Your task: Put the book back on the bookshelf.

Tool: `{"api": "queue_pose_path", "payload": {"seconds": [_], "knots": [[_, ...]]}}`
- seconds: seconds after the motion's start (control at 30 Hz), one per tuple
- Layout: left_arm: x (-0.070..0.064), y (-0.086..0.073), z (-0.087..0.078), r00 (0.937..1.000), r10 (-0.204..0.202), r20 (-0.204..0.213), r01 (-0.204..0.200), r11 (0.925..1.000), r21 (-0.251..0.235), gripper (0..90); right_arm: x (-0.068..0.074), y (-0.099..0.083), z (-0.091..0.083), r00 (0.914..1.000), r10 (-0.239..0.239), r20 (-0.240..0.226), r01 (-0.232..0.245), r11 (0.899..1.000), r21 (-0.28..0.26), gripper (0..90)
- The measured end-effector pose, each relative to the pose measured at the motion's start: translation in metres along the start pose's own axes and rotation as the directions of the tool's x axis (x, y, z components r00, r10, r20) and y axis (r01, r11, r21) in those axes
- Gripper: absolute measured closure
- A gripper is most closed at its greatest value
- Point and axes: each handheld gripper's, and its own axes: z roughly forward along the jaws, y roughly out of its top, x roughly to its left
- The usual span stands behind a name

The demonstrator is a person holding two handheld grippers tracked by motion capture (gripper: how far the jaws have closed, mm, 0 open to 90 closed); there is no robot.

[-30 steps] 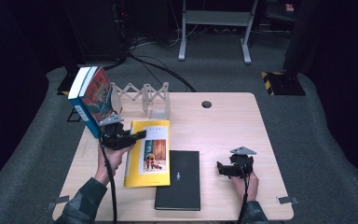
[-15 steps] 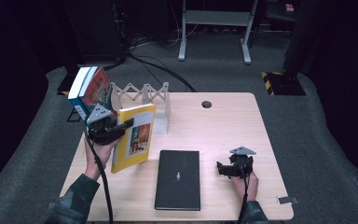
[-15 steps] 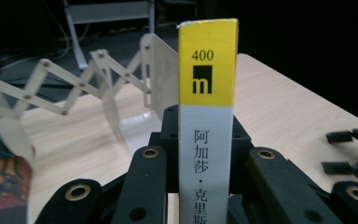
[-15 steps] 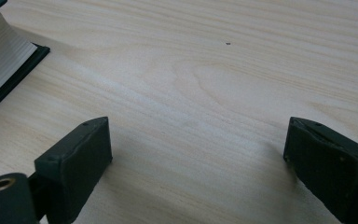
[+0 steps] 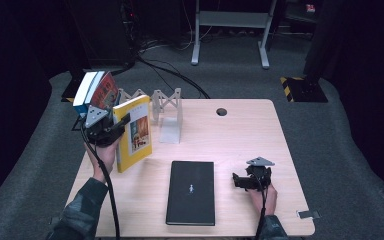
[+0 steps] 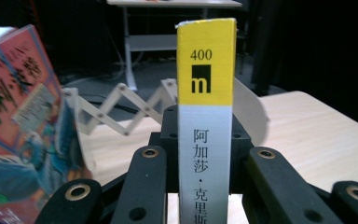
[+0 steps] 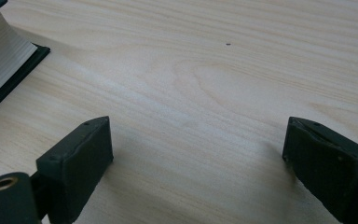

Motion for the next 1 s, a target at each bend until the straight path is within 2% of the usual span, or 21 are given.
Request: {"api": "queue_pose_path", "payload": {"seconds": [0.07, 0.27, 0.43, 0.53, 0.83, 0.93, 1.0], "knots": [[0.002, 0.000, 0.008, 0.9995, 0.006, -0.031, -0.007, 0.9998, -0.019, 75.8, 0.000, 0.000, 0.000, 1.0000, -0.001, 0.000, 0.001, 1.000, 0.000, 7.7], [0.007, -0.001, 0.023, 0.9979, -0.003, -0.064, 0.000, 0.9990, -0.044, 75.8, 0.000, 0.000, 0.000, 1.0000, 0.000, -0.001, 0.000, 1.000, 0.000, 7.7], [0.011, -0.002, 0.038, 0.9947, 0.003, -0.103, -0.009, 0.9981, -0.061, 75.8, 0.000, 0.000, 0.000, 1.0000, 0.000, -0.002, 0.000, 1.000, -0.001, 8.1], [0.014, -0.002, 0.046, 0.9938, -0.010, -0.111, 0.000, 0.9962, -0.088, 75.7, 0.000, 0.000, 0.000, 1.0000, 0.001, -0.002, -0.001, 1.000, -0.001, 8.1], [0.020, -0.007, 0.075, 0.9903, -0.005, -0.139, -0.010, 0.9939, -0.109, 75.7, 0.000, 0.000, 0.000, 1.0000, -0.001, -0.004, 0.001, 1.000, -0.001, 8.6], [0.022, -0.014, 0.085, 0.9891, -0.026, -0.145, 0.012, 0.9952, -0.097, 75.7, 0.000, 0.000, 0.000, 1.0000, -0.004, -0.004, 0.004, 1.000, -0.002, 8.7], [0.024, -0.016, 0.087, 0.9883, -0.044, -0.146, 0.028, 0.9933, -0.112, 75.7, 0.000, 0.000, 0.000, 1.0000, -0.004, -0.005, 0.004, 1.000, -0.002, 8.8]]}}
